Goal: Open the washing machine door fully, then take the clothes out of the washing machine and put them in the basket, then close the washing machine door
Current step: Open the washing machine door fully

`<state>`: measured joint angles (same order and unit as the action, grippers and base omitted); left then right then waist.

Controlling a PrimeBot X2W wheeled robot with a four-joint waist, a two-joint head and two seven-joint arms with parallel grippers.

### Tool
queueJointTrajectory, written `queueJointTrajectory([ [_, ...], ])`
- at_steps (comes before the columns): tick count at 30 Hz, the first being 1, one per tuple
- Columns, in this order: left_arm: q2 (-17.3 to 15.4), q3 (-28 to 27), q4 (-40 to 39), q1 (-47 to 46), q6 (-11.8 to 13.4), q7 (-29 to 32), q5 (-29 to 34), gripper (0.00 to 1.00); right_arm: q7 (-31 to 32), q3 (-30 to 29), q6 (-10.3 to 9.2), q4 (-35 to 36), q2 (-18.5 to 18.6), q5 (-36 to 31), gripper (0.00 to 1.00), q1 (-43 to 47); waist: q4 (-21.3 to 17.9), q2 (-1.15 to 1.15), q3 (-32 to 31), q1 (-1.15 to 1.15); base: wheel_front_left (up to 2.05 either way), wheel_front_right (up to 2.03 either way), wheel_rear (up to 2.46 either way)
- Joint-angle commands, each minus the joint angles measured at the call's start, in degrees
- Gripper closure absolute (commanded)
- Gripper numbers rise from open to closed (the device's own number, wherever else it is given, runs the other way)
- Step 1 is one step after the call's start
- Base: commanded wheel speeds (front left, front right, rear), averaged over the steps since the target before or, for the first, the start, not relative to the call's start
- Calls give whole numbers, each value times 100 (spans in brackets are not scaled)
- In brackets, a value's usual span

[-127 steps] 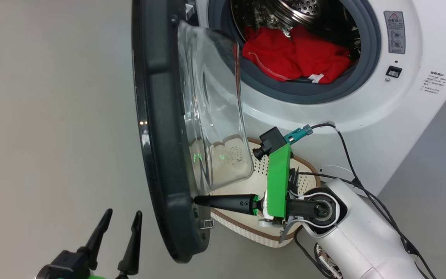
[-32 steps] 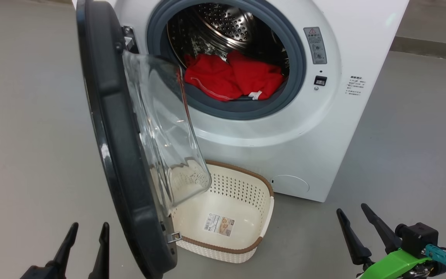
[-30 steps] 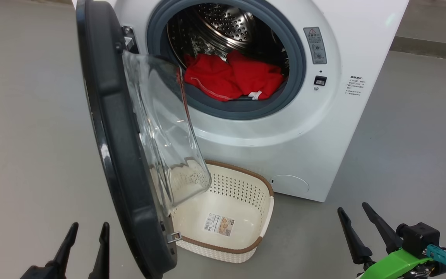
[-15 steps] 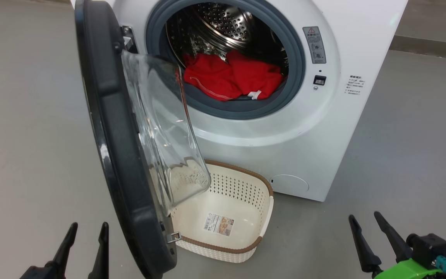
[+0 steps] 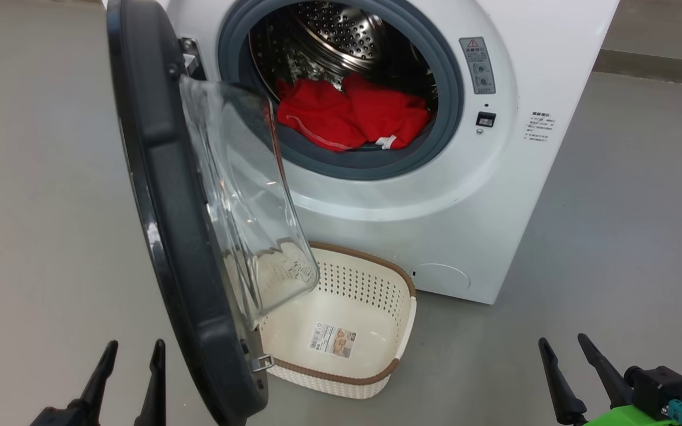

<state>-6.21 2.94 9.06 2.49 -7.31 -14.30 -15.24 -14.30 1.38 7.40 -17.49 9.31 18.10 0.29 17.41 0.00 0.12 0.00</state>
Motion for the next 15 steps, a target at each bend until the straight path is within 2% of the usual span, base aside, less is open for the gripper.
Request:
queueJointTrajectory([
  [1,-68,-213,-159,-107,-18,-70,47,0,-70,125,9,149,74,-39,0,-59,0,0,8,0,0,0,0],
  [4,-69,-221,-162,-119,-18,-70,41,0,-70,121,9,164,68,-58,0,-79,7,0,17,0,0,0,0],
  [5,-53,-247,-152,-121,-18,-70,26,54,-70,119,9,165,62,-63,0,-83,16,0,10,0,0,0,0],
  [6,-41,-272,-140,-125,-18,-70,13,85,-70,115,9,162,61,-63,0,-82,22,0,6,0,0,0,0],
  [7,-26,-310,-148,-143,-18,-70,-9,100,-70,111,9,161,59,-62,0,-82,28,0,3,0,0,0,0],
  [11,17,-596,-451,-282,-18,-70,-59,100,-70,105,9,158,56,-60,0,-79,52,0,-13,0,0,0,0],
  [15,122,-993,-1109,-452,-18,-70,-116,100,-70,98,9,172,67,-59,0,-80,73,0,-31,0,0,0,0],
])
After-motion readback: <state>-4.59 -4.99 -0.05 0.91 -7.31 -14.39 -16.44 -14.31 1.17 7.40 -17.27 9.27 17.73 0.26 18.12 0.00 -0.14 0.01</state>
